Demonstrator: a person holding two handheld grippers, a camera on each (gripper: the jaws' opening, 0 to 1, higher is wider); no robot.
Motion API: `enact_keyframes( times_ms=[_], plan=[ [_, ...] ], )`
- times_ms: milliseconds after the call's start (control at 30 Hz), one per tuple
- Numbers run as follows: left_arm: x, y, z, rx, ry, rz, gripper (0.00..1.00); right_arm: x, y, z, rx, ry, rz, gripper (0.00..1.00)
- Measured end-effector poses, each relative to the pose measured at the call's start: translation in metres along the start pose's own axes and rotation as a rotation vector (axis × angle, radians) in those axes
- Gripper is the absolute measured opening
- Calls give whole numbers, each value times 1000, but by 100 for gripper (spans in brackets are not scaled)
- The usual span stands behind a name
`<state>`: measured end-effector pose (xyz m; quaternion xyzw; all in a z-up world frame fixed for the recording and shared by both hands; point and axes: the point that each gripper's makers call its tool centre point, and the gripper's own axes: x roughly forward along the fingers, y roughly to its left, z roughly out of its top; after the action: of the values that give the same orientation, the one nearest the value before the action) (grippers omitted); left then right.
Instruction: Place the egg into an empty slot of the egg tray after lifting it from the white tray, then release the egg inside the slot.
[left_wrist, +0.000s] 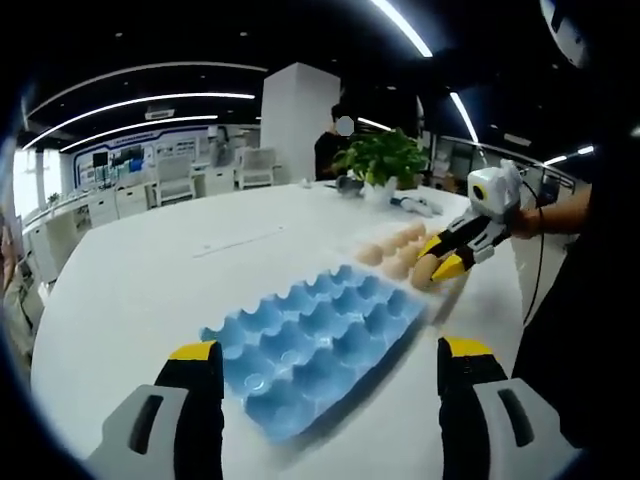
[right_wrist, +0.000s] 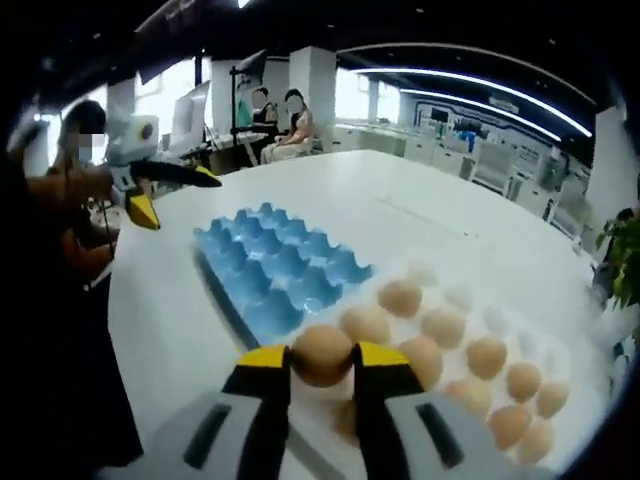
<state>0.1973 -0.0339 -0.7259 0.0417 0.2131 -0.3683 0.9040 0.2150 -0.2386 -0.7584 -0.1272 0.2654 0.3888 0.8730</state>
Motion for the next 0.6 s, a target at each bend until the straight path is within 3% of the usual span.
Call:
enact_keyframes(
  times_ms=[233,600],
  plan=[
    [1,0,-5,15,17,-1,89,1,8,24,33,-62,18,23],
    [-3,6,-12,29,36,5,89,34,50,56,2,-105,137,23]
  ],
)
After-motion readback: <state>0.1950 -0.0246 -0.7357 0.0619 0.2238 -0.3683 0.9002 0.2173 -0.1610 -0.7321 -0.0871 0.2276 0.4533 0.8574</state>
